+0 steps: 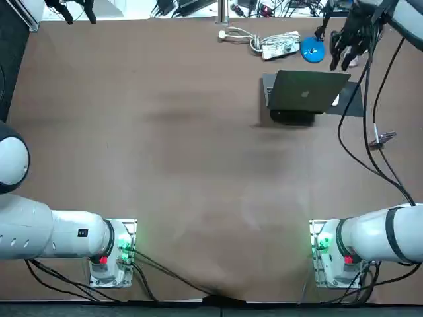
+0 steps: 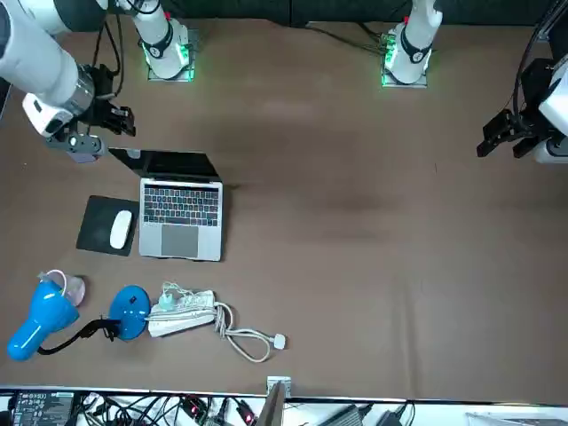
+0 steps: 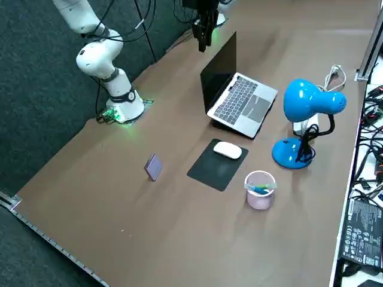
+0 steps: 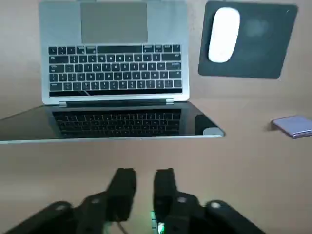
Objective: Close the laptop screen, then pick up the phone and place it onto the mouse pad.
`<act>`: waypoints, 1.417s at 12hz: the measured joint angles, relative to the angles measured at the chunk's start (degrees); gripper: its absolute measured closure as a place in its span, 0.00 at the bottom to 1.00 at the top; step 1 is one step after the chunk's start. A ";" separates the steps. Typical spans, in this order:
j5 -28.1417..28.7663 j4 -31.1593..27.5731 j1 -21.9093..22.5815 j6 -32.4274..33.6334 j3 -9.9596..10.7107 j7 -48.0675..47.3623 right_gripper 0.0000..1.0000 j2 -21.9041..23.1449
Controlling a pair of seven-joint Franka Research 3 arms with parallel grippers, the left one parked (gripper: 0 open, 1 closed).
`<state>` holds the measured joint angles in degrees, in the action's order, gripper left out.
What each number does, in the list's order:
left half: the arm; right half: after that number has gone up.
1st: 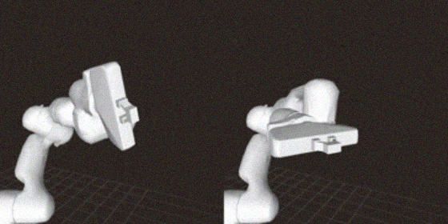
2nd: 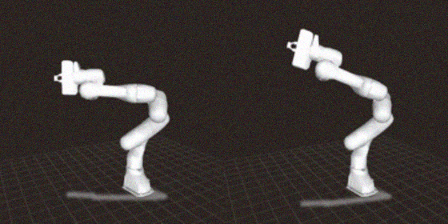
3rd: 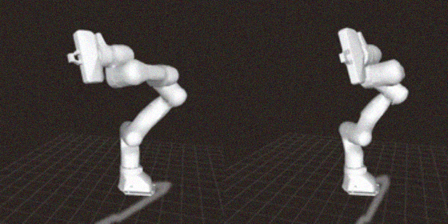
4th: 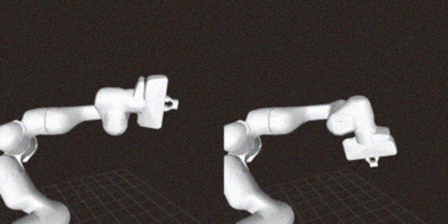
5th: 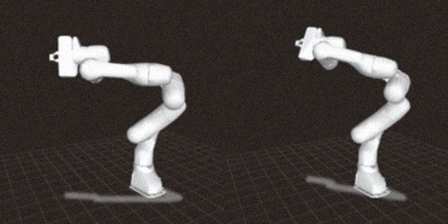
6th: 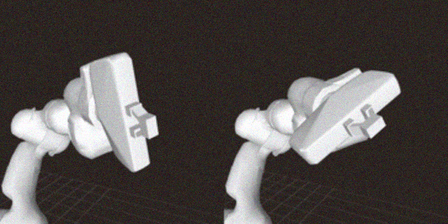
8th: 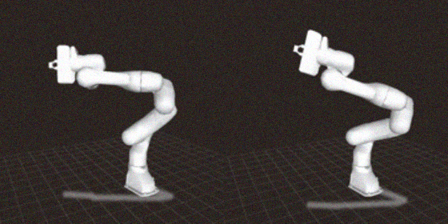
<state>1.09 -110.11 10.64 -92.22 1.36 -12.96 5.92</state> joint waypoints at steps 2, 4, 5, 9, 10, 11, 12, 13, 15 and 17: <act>0.59 -2.80 -0.02 -1.72 0.20 0.00 0.89 0.07; 1.13 -6.84 -0.02 -5.42 0.32 0.00 0.98 0.41; 1.16 -7.74 -0.02 -7.20 0.32 0.00 0.98 0.43; 1.24 -9.27 0.09 -16.89 0.31 0.01 0.98 -2.08; 1.25 -9.32 0.26 -19.26 0.29 0.02 0.98 -3.67; 1.25 -9.30 0.46 -21.51 0.28 0.02 0.98 -5.52; 1.25 -9.19 0.63 -23.64 0.27 0.02 0.98 -7.58; 1.25 -8.98 0.75 -25.57 0.28 0.02 0.98 -9.77; 1.25 -7.73 0.80 -28.15 0.28 0.02 0.98 -14.25; 1.23 -5.24 0.79 -28.85 0.33 0.06 0.98 -18.54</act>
<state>2.33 -115.35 11.43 -121.07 1.68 -12.89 -12.62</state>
